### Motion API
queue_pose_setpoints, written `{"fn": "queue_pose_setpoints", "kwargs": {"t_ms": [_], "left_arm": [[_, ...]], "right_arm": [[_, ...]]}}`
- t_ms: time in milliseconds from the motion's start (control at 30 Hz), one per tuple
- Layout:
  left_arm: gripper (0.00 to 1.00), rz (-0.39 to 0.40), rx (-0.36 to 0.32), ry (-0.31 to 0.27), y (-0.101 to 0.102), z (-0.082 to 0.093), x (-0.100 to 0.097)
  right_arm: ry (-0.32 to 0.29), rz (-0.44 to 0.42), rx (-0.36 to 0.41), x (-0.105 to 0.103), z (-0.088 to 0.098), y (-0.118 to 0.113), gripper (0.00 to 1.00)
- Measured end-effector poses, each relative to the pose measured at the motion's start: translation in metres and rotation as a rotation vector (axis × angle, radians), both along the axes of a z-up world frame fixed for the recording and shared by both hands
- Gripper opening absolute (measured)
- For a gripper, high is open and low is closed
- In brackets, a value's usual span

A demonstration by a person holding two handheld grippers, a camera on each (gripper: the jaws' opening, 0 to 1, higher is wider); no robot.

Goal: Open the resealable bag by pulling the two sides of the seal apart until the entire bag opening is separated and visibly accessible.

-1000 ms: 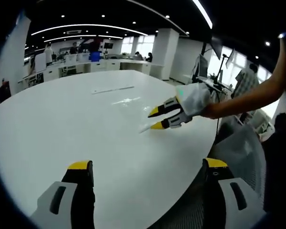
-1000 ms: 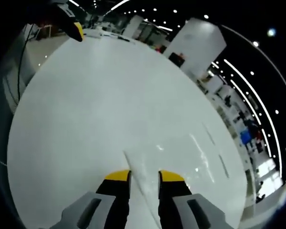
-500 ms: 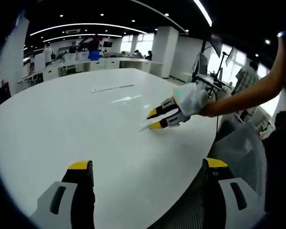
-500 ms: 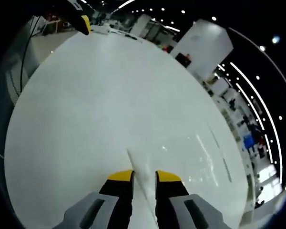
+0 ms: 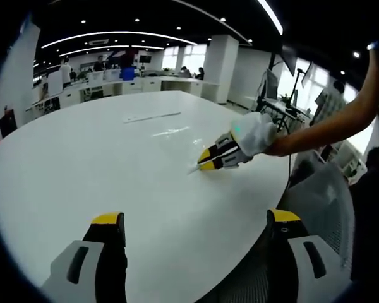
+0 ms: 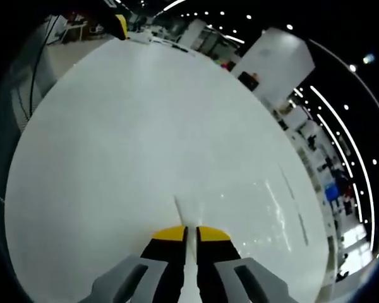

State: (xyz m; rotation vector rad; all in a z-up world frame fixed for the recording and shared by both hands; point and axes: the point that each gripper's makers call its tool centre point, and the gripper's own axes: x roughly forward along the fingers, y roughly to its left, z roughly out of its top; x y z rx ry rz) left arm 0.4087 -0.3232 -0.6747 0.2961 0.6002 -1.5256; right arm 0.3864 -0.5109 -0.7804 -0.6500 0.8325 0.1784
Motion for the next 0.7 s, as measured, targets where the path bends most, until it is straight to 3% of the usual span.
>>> {"fn": "queue_pose_setpoints", "kwargs": {"t_ms": [700], "left_arm": [[0.90, -0.007, -0.012, -0.016, -0.004, 0.005, -0.003]], "right_arm": [[-0.043, 0.013, 0.035, -0.007, 0.021, 0.006, 0.00]]}}
